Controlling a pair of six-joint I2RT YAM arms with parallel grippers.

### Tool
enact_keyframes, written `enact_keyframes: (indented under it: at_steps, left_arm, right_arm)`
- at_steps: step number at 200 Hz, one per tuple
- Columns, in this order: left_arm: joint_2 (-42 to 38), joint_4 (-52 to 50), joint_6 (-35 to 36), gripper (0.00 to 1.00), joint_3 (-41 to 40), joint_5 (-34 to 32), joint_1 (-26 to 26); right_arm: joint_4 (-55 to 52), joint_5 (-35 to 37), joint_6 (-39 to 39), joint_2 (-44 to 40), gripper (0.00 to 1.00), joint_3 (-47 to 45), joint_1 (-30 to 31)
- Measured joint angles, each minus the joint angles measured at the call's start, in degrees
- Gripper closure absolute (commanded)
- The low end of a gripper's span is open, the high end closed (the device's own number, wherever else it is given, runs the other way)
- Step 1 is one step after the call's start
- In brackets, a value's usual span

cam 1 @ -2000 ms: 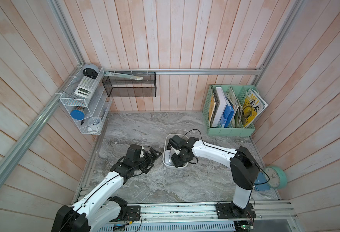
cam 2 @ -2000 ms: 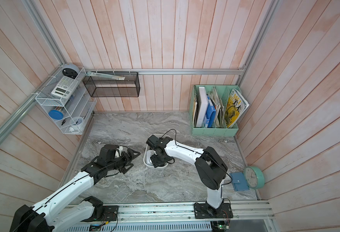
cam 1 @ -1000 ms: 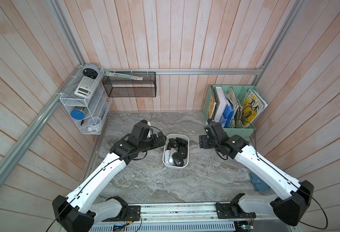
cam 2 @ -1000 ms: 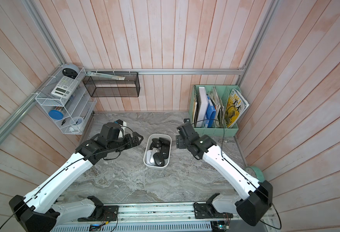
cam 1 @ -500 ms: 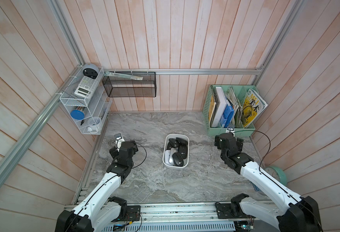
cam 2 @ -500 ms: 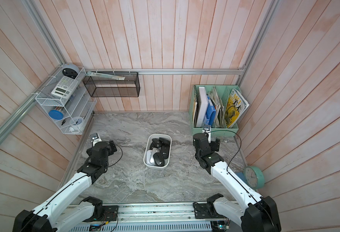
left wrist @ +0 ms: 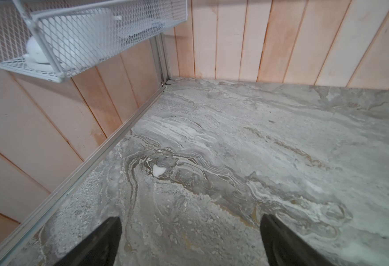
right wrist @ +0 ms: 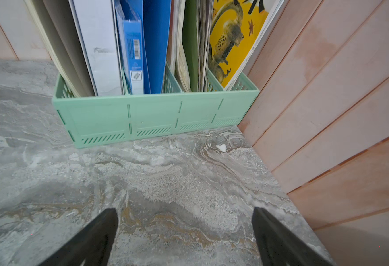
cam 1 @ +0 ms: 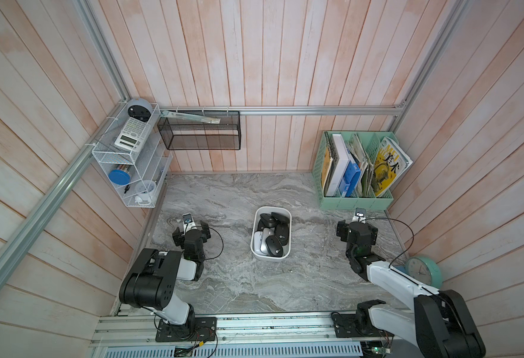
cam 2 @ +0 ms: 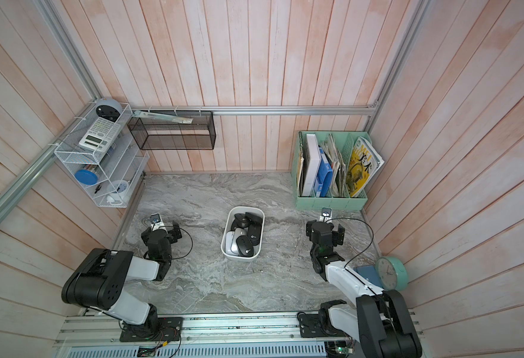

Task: Put the mouse in the storage box
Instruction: Reset both arms

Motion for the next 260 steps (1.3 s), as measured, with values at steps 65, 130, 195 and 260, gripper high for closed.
enact_keyframes:
  at_steps: [65, 130, 195, 260]
  left_arm:
    - [-0.2, 2.38, 0.02, 0.0, 2.25, 0.9, 1.22]
    - [-0.2, 2.86, 0.04, 0.0, 2.25, 1.25, 1.22]
    - [-0.2, 2.8, 0.04, 0.0, 2.25, 1.66, 1.22]
    - [-0.2, 2.67, 0.04, 0.0, 2.27, 1.9, 1.22]
  right_arm:
    - [20.44, -9.18, -4.15, 16.15, 0.02, -0.92, -2.8]
    - [25.38, -11.89, -3.39, 20.94, 0.02, 0.57, -5.68]
    - [26.62, -13.46, -3.41, 20.94, 0.02, 0.55, -5.66]
    - [26.32, -15.39, -3.28, 20.94, 0.02, 0.63, -6.01]
